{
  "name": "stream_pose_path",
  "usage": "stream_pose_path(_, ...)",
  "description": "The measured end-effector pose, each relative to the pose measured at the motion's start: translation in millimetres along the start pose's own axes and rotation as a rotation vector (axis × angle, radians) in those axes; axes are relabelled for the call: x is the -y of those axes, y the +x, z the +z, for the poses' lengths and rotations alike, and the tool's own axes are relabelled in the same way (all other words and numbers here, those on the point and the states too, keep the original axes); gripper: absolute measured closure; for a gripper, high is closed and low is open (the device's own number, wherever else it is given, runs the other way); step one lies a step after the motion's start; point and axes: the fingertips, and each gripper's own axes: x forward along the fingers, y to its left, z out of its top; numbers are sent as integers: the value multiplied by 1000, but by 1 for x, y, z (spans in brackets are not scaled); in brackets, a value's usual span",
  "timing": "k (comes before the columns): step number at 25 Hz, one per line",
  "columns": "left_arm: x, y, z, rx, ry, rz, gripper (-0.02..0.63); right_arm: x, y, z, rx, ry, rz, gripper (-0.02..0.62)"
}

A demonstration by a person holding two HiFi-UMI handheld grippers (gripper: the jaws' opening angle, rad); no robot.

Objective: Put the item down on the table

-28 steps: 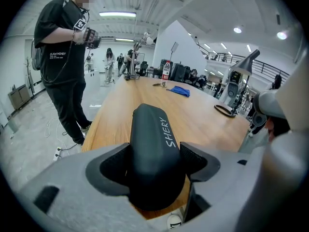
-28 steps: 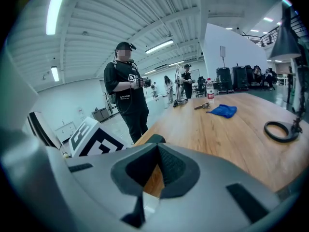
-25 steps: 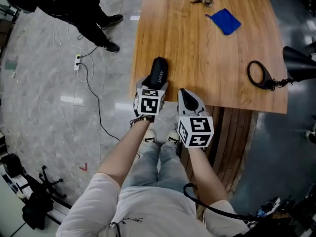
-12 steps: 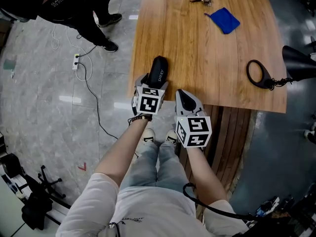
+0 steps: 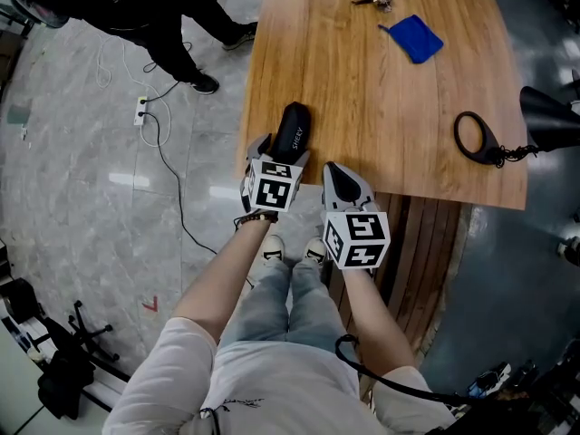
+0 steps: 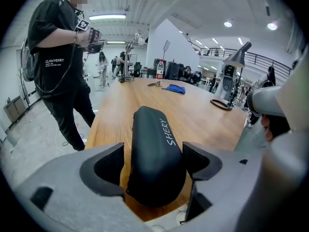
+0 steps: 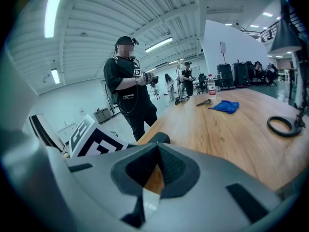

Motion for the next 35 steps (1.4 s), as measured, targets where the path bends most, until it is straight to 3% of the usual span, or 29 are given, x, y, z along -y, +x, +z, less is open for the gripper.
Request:
stream_pose_path(5, 3, -6, 2, -8, -6, -16, 227, 4, 0, 1, 3, 17, -9, 591)
stream_pose_path(12, -4, -16, 15, 57, -16, 15, 229, 6, -2, 3, 13, 35, -15, 591)
stream_pose_path(17, -5, -32, 24, 48, -18, 34, 237, 2, -5, 7, 20, 36, -12, 591)
stream_pose_path(26, -18, -62, 38, 126, 6, 137, 506, 10, -11, 17, 27, 8, -28, 591)
stream_pose_path(33, 19, -145, 45, 140, 35, 112, 598, -21, -69, 31, 24, -27, -12, 591)
stream_pose_path(35, 33, -172, 47, 159, 34, 97, 598, -35, -87, 32, 23, -39, 3, 591)
